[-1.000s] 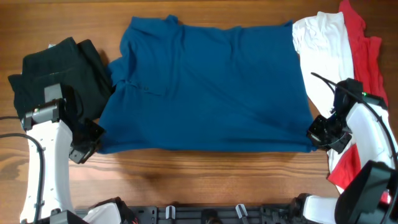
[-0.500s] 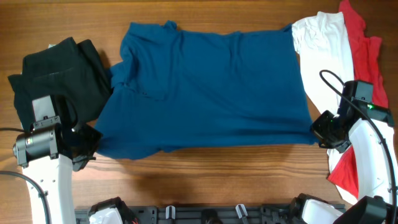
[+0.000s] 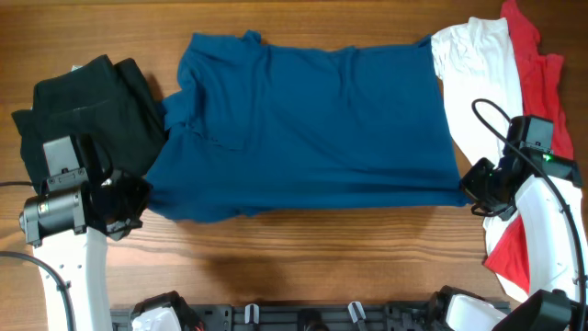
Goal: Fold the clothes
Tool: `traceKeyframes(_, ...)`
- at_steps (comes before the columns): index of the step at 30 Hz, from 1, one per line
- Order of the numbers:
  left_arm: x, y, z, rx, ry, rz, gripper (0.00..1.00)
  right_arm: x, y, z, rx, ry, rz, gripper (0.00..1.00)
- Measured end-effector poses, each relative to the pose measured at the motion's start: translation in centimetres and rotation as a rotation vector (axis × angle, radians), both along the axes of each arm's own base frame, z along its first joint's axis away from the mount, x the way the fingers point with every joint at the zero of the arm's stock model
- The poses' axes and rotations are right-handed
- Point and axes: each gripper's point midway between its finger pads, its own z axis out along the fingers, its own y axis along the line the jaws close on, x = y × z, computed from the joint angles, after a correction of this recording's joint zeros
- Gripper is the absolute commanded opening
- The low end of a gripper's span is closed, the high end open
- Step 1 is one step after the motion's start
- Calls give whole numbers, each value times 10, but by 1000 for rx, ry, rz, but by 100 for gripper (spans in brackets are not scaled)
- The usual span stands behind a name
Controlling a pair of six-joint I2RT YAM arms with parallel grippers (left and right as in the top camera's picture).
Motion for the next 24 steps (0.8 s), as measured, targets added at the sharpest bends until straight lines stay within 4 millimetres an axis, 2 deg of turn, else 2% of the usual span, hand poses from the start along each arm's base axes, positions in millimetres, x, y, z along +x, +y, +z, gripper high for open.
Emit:
traceKeyframes(4,5,0,-3,-8,1,-2,4,6,0,1,-3,-22,31,4)
traceKeyframes(10,24,0,-13,-24,-3,-22,4,22,-1,4,-3,-91,59,4)
traceKeyframes(17,62,-10,-24,-12,-51,-91,4,40,-1,2,4,-144,93,4)
traceKeyframes(24,108,-1,-17,29,-202,-98,4,66,0,-15,34,-188,140,4)
